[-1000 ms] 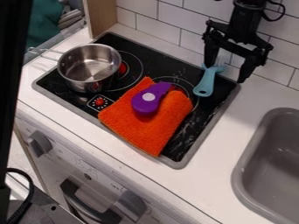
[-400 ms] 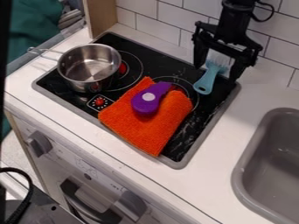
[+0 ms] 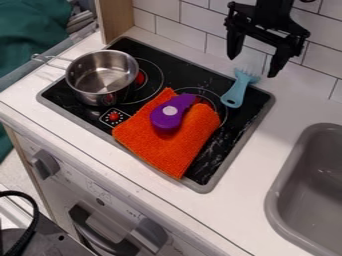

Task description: Move the brash from the right top corner of the stove and put it in on the top middle burners

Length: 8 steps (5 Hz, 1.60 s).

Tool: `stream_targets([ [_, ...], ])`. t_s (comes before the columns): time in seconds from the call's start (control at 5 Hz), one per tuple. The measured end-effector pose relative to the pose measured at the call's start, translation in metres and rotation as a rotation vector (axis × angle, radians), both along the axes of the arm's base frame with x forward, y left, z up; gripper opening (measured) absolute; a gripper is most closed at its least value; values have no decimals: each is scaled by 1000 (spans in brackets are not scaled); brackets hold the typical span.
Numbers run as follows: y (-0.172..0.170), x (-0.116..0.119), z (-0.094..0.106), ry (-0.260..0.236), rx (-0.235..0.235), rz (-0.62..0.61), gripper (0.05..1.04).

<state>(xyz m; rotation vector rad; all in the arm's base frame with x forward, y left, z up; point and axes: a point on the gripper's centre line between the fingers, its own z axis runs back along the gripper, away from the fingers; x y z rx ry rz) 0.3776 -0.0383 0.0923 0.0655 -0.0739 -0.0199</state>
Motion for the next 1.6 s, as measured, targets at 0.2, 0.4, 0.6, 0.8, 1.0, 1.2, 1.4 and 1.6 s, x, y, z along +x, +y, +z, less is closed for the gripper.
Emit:
stream_targets([
  [0.2, 5, 3, -8, 6, -20, 24, 1001],
  [0.4, 10, 8, -22, 14, -27, 77, 1001],
  [0.6, 18, 9, -36, 40, -36, 146, 1001],
  [0.8, 27, 11, -37, 26, -40, 188, 1001],
  [1.0, 34, 12, -37, 20, -42, 227, 1001],
  [1.2, 33, 11, -50, 44, -71, 237, 1001],
  [1.4, 30, 10, -53, 40, -116, 260, 948],
  [1.6, 31, 10, -54, 36, -145, 277, 666],
])
